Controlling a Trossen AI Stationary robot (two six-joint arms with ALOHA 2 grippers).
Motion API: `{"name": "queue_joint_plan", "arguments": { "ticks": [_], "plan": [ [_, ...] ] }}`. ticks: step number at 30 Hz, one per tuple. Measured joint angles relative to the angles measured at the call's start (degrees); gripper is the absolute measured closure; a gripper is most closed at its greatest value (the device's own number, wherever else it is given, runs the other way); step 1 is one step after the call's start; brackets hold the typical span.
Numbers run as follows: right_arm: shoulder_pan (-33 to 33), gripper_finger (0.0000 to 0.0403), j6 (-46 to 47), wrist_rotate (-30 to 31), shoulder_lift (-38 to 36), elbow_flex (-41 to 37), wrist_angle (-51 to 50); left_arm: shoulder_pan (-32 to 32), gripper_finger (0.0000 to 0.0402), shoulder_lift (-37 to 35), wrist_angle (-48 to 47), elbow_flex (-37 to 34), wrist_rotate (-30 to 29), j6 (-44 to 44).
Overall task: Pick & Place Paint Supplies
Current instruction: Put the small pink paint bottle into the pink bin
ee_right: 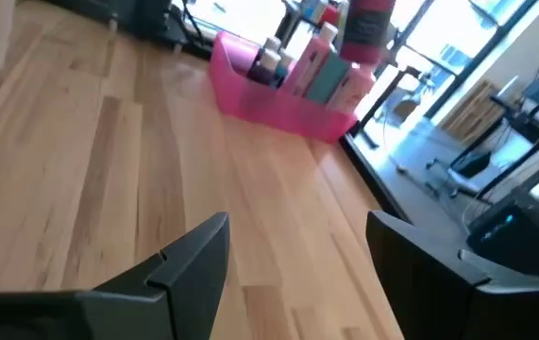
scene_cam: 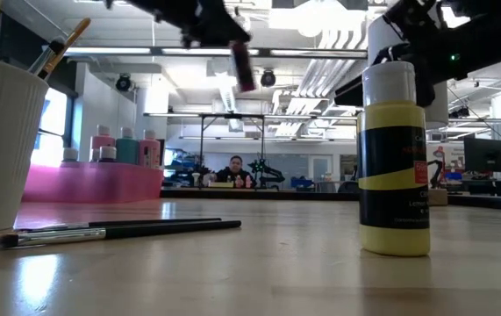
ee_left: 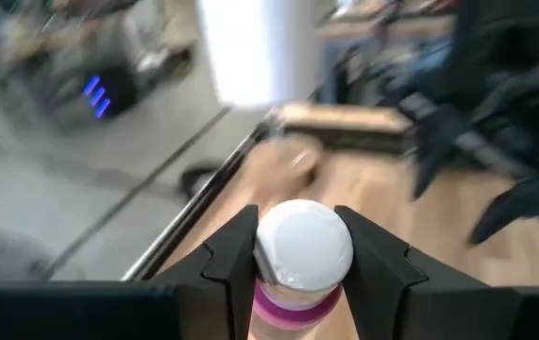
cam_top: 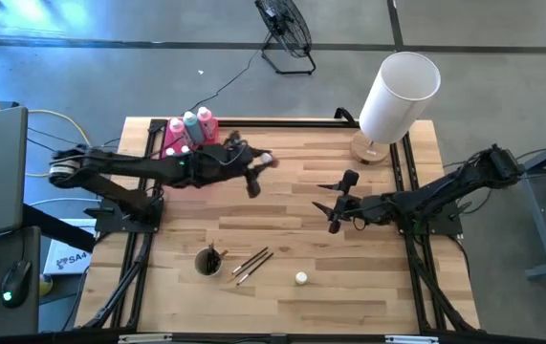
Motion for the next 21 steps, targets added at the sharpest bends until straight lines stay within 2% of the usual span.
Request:
{"name": "queue_joint_plan", "arguments": {
  "ticks": [7,12,16,21],
  "plan": [
    [-1.6,0.0158,2.2,-0.2,0.0,-0.1,-2.5,0.0,0.0279,-7.9,-22.5,0.0,-12.6,-13.8],
    [-2.2,0.0158,2.2,-0.9,0.0,-0.1,-2.5,0.0,0.0279,-13.8,-37.1,-0.4,-18.5,-25.2],
    [-2.4,0.0158,2.2,-1.7,0.0,-0.1,-2.5,0.0,0.0279,-19.2,-42.0,-4.1,-21.9,-32.0],
    [-2.4,0.0158,2.6,-1.7,0.0,0.0,-2.5,-0.1,0.0279,-25.4,-41.3,-11.1,-22.3,-36.1]
  ]
}}
